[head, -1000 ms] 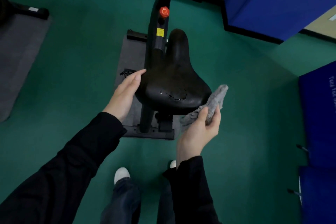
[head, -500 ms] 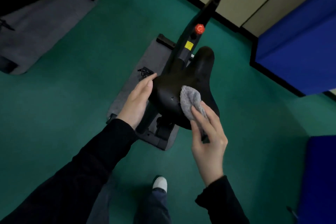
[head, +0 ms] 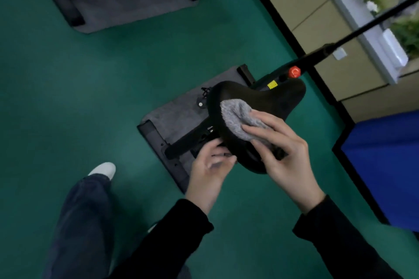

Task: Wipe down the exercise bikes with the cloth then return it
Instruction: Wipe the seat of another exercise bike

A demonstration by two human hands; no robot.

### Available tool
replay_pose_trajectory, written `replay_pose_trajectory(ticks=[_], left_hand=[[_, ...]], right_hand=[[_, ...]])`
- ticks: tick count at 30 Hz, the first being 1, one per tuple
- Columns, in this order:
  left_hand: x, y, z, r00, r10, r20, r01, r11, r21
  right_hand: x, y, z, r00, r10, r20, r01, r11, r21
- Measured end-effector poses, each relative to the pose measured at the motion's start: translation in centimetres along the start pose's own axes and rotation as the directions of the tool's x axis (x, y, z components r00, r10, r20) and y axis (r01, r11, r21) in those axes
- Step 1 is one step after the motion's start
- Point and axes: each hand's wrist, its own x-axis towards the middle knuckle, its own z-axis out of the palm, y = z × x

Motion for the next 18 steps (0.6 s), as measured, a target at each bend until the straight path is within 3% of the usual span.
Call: replay_pose_trajectory(ticks=[4, 8, 14, 18], left_hand=[[-0.7, -0.7, 1.7, 0.998, 0.024, -0.054, -0.031, 0.991, -0.132], [-0.5, -1.4, 1.9, 0.995, 0.038, -0.093, -0.057, 0.976, -0.211], [0.0, -2.2, 1.4, 0.994, 0.072, -0.087, -0.089, 0.973, -0.212], [0.4, -2.1, 1.1, 0.995, 0.065, -0.072, -0.081, 0.968, -0.236]], right_hand=[[1.2, 0.1, 0.3, 0.958, -0.186, 0.217, 0.197, 0.980, -0.029], [5.1, 0.3, 1.1, 0.798, -0.344, 0.494, 0.469, 0.870, -0.151], [9.4, 0.0, 0.7, 0.852, -0.230, 0.470, 0.322, 0.938, -0.126], [5.9, 0.2, -0.3, 0.763, -0.337, 0.551, 0.442, 0.895, -0.065]])
